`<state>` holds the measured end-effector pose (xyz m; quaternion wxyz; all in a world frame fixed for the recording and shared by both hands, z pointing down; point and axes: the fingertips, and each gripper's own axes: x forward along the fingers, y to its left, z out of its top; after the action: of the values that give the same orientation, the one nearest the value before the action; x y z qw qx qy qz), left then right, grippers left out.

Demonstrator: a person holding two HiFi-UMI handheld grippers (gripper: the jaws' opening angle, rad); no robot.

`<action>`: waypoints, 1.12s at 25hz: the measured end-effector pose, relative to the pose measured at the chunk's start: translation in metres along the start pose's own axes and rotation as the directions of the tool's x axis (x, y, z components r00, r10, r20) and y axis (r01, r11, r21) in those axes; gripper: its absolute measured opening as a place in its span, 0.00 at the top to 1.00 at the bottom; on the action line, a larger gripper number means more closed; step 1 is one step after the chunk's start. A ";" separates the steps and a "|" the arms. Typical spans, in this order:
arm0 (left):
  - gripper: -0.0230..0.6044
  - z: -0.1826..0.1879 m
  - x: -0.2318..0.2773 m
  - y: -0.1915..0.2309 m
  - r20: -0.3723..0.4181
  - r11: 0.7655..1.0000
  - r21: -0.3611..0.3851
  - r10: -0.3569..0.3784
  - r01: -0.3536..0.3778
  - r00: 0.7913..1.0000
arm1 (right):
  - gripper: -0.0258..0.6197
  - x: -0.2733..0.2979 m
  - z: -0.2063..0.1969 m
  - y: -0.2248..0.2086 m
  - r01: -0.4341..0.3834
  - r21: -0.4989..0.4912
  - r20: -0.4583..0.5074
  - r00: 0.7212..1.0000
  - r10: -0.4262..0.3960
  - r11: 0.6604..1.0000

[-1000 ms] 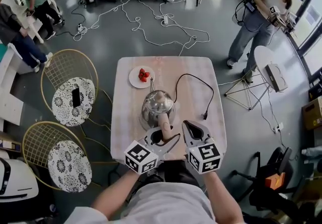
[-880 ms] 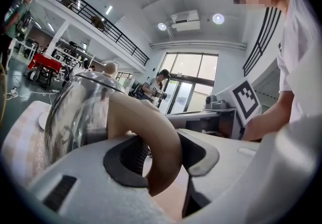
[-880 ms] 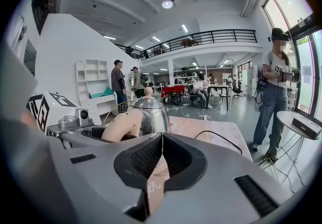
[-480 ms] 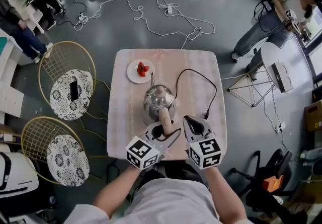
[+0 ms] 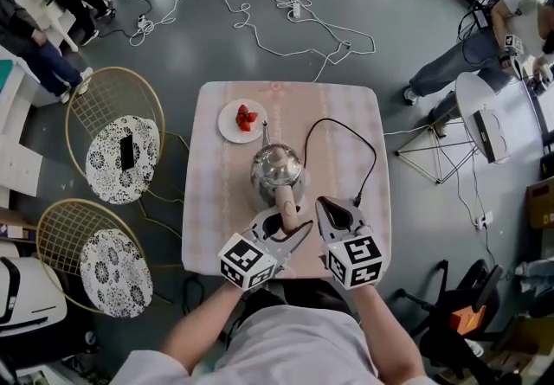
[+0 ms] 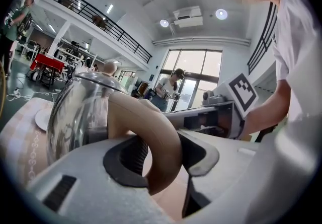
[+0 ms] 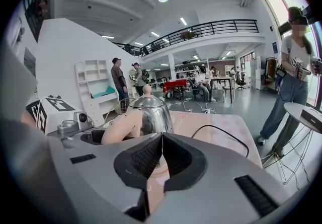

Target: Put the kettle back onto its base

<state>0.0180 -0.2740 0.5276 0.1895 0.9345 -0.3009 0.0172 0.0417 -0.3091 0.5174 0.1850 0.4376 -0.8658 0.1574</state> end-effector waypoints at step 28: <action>0.71 -0.031 -0.031 0.004 -0.145 0.998 0.053 -0.009 0.017 0.989 | 0.95 -0.003 -0.008 0.016 0.014 0.062 0.017 1.000 -0.016 0.998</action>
<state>-0.0072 -0.2483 0.5533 0.1857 0.9375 -0.2796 0.0917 0.0315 -0.2942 0.5212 0.1647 0.4510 -0.8588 0.1788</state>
